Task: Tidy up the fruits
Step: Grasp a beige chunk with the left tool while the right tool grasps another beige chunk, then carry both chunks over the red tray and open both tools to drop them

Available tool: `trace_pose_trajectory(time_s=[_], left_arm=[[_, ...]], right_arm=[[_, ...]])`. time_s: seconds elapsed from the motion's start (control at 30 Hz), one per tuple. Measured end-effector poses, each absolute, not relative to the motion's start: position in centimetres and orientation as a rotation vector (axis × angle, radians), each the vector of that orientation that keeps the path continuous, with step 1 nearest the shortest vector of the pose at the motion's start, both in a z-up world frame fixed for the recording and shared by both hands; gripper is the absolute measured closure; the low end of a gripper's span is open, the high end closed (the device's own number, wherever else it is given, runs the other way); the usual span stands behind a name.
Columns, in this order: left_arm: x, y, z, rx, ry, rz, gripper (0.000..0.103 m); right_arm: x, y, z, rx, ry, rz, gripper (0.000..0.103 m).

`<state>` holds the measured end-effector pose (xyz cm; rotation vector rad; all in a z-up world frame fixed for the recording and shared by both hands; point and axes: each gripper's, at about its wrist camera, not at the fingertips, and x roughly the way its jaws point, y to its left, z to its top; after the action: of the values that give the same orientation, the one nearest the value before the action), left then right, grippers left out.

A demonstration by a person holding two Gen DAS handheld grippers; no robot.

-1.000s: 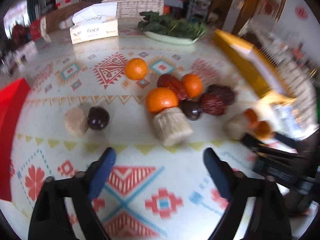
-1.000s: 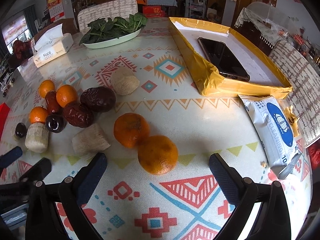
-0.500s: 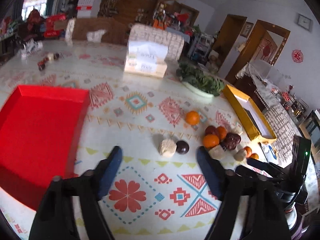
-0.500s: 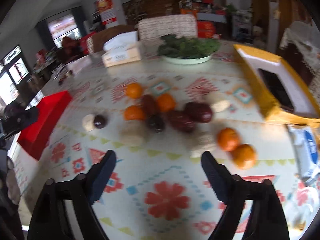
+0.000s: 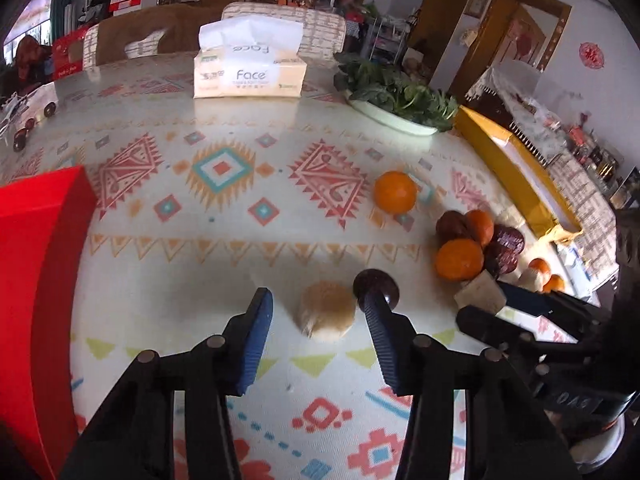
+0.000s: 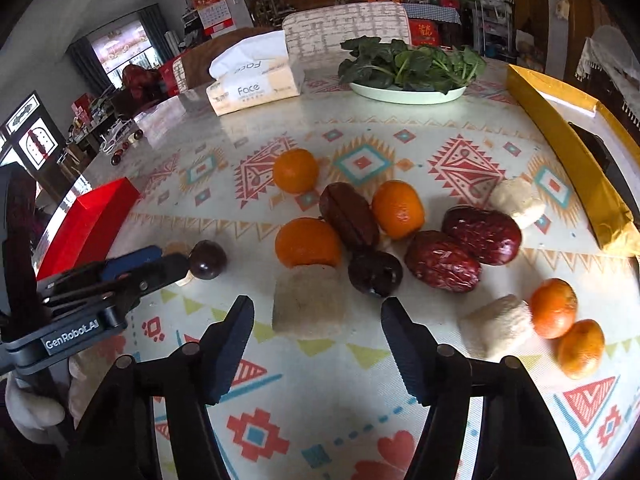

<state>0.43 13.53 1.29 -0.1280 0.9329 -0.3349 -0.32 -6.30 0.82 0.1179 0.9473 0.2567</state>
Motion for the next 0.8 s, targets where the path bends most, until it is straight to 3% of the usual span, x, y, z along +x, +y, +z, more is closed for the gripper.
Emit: trace_pose_trajectory(time_s=[0.1,0.23,0.8], left_arm=[[0.3,13.1,1.3,-0.102,0.92,-0.373,0.073],[-0.2,12.4,1.5,-0.038,0.912,-0.386,0.074],[-6.4,16.9,4.5,-0.105,0.83,-0.375,0.074]], right_arm=[[-0.4,-6.0,0.9,0.106,0.93,0.248,0.036],[-0.4,-5.8,1.0,0.101,0.928,0.247,0.063],[-3.6,-4.8,3.7,0.109,0.877,0.311,0.063]])
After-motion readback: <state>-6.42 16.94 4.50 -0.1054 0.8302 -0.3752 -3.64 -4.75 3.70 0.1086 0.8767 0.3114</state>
